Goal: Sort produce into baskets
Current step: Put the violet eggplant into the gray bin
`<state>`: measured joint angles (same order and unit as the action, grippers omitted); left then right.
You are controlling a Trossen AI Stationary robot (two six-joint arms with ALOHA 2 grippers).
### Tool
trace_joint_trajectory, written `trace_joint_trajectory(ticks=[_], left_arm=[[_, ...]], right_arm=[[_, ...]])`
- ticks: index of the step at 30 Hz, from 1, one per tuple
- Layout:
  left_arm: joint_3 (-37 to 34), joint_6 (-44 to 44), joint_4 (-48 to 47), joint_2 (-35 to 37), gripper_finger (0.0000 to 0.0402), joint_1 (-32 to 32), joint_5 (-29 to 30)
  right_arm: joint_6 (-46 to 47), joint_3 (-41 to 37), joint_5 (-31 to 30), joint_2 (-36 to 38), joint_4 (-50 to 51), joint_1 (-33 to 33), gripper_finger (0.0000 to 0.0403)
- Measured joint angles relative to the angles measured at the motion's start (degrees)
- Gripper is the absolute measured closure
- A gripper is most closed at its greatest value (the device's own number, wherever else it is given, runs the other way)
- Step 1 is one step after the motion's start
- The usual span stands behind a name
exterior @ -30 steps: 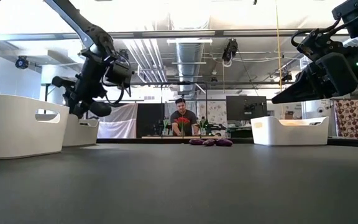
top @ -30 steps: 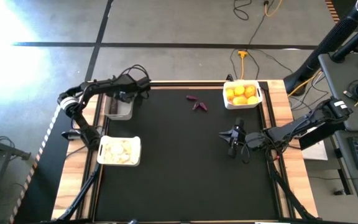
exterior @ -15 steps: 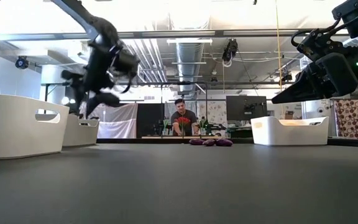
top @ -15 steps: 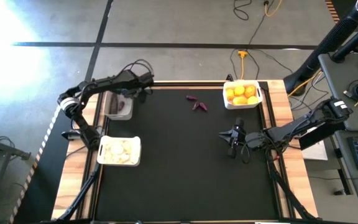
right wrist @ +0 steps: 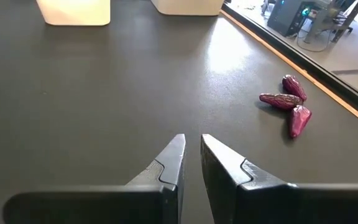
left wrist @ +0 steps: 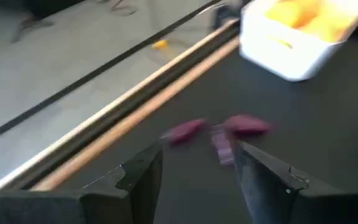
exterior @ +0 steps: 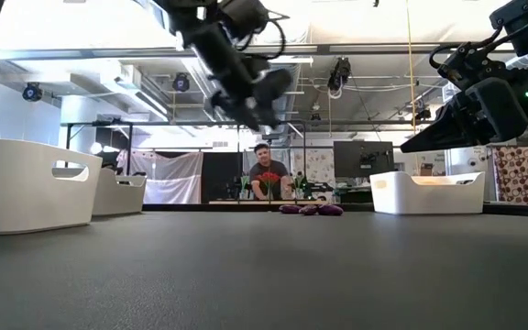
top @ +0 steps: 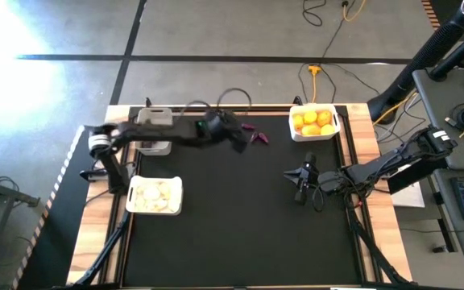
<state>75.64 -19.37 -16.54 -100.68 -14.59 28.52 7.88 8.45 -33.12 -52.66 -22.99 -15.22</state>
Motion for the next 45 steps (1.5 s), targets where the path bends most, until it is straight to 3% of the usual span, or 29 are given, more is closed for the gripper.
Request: trace_joint_trajectory(ticks=[6, 10, 15, 19, 27, 32, 38, 45], left_arm=[[-1.2, -1.8, 13.4, -9.1, 0.0221, 2.0, -2.8], [3.1, -3.7, 13.3, -16.7, 0.0221, 0.9, -2.6], [15.1, -3.8, 2.2, -26.0, 0.022, 0.0, -4.4], [27.3, -4.1, -11.1, -32.8, 0.0207, -0.4, -2.4], [48.1, -7.3, -30.4, -42.0, 0.0163, -0.7, -1.0], [59.2, -5.4, -39.9, -47.6, 0.0159, -0.9, -1.1], [56.7, -3.5, -35.7, -46.1, 0.0167, -0.9, -5.6], [57.5, -6.9, -37.8, -45.9, 0.0169, -1.0, -4.1]], right_arm=[[0.0, 0.0, 0.0, 0.0, 0.0, 0.0, 0.036], [0.0, 0.0, 0.0, 0.0, 0.0, 0.0, 0.036], [-0.2, 0.0, 0.0, 0.0, 0.0, 0.0, 0.036], [-0.3, 0.0, 0.0, 0.0, 0.0, 0.0, 0.036], [-0.3, -0.2, 0.0, 0.0, 0.1, 0.0, 0.036], [-0.3, -0.2, 0.0, 0.0, 0.1, 0.0, 0.036], [-0.4, -0.3, 0.0, 0.0, 0.0, 0.0, 0.036], [-0.4, -0.3, 0.0, 0.0, 0.0, 0.0, 0.036]])
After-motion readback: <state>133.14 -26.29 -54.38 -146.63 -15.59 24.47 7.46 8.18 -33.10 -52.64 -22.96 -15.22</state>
